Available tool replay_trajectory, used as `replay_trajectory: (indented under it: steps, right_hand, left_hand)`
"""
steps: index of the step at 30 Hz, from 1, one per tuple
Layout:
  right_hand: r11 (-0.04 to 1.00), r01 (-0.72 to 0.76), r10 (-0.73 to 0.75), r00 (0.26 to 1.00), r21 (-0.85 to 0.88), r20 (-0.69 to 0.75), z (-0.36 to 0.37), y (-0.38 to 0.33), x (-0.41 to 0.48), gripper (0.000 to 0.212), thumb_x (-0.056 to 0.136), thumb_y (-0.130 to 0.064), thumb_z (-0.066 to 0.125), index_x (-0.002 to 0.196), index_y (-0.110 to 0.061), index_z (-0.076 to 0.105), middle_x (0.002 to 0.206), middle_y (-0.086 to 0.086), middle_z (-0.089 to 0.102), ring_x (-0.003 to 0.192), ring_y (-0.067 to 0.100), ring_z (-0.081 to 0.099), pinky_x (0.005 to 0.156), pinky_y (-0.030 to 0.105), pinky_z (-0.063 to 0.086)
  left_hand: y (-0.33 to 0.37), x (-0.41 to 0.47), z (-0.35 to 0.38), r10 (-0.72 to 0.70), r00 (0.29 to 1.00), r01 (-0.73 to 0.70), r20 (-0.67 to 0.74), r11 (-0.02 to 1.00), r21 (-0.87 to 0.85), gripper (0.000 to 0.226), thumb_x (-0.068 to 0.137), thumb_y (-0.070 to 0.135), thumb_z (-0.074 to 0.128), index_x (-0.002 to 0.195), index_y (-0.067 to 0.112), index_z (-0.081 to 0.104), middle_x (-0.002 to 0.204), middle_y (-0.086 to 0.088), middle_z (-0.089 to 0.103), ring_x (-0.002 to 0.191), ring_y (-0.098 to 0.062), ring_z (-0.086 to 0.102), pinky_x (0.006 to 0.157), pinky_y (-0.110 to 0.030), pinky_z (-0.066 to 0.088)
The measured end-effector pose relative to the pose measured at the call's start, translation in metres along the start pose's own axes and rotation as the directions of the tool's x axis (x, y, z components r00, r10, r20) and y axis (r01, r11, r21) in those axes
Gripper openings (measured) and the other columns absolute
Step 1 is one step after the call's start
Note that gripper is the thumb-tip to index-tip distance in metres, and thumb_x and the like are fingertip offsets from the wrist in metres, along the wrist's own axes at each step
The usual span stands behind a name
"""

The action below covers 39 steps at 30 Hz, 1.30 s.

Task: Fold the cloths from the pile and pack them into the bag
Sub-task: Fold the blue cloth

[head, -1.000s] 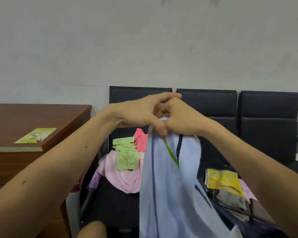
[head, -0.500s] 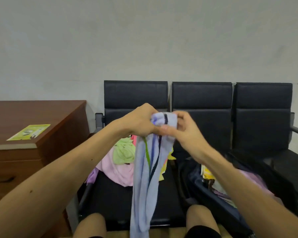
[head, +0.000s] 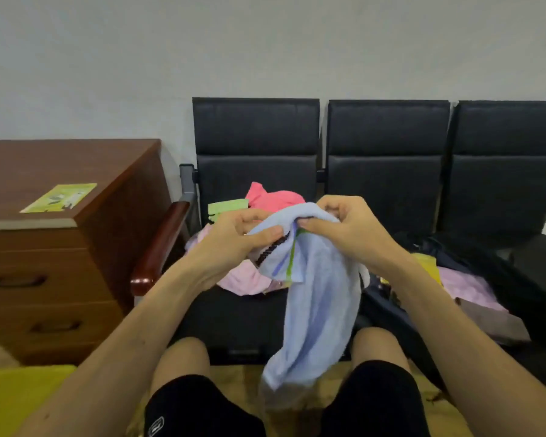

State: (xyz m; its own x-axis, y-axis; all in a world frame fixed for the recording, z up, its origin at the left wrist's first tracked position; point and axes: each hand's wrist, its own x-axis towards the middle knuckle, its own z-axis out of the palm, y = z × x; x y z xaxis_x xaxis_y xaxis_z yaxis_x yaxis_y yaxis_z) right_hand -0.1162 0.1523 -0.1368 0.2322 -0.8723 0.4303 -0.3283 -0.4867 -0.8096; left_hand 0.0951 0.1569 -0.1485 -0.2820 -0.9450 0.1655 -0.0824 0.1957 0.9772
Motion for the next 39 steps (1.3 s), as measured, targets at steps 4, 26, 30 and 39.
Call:
replay_trajectory:
  steps: [4, 26, 30, 39]
  right_hand:
    - [0.981, 0.057, -0.031, 0.99, -0.188, 0.137, 0.015, 0.014, -0.004, 0.032, 0.078, -0.037, 0.081, 0.08, -0.007, 0.069, 0.077, 0.017, 0.064, 0.075, 0.034, 0.06, 0.069, 0.052, 0.05]
    - [0.716, -0.226, 0.332, 0.943, -0.66, 0.037, -0.07, 0.118, -0.017, 0.033, 0.079, -0.034, 0.081, 0.069, -0.025, 0.051, 0.06, -0.004, 0.063, 0.059, 0.012, 0.053, 0.056, 0.035, 0.041]
    - [0.845, -0.314, 0.351, 0.937, -0.432, 0.005, -0.065, 0.126, -0.01, 0.014, 0.082, -0.023, 0.079, 0.072, -0.028, 0.071, 0.061, -0.01, 0.069, 0.058, 0.004, 0.061, 0.055, 0.021, 0.044]
    - [0.825, -0.488, 0.559, 0.776, 0.285, -0.291, -0.015, 0.164, -0.037, 0.026, 0.095, -0.024, 0.063, 0.079, -0.005, 0.071, 0.071, 0.004, 0.074, 0.064, 0.013, 0.068, 0.055, 0.026, 0.053]
  left_hand:
    - [-0.038, -0.022, 0.002, 0.042, 0.989, -0.043, -0.142, 0.999, 0.001, 0.025, 0.085, 0.028, 0.074, 0.094, 0.004, 0.073, 0.089, -0.012, 0.073, 0.083, -0.02, 0.067, 0.081, -0.042, 0.053]
    - [-0.092, 0.004, -0.05, 0.154, 0.927, 0.041, -0.341, 0.864, 0.502, 0.01, 0.086, 0.018, 0.075, 0.095, 0.021, 0.077, 0.09, 0.013, 0.072, 0.084, 0.001, 0.066, 0.075, -0.014, 0.052]
    - [-0.112, 0.0, -0.061, 0.097, 0.929, 0.075, -0.357, 0.896, 0.438, 0.006, 0.084, 0.014, 0.076, 0.082, 0.02, 0.078, 0.075, 0.006, 0.075, 0.071, -0.004, 0.068, 0.066, -0.02, 0.053]
    - [-0.159, -0.009, -0.053, -0.256, 0.787, 0.155, -0.561, 0.963, -0.222, 0.025, 0.079, 0.031, 0.069, 0.092, 0.01, 0.075, 0.084, -0.011, 0.074, 0.077, -0.022, 0.069, 0.069, -0.032, 0.058]
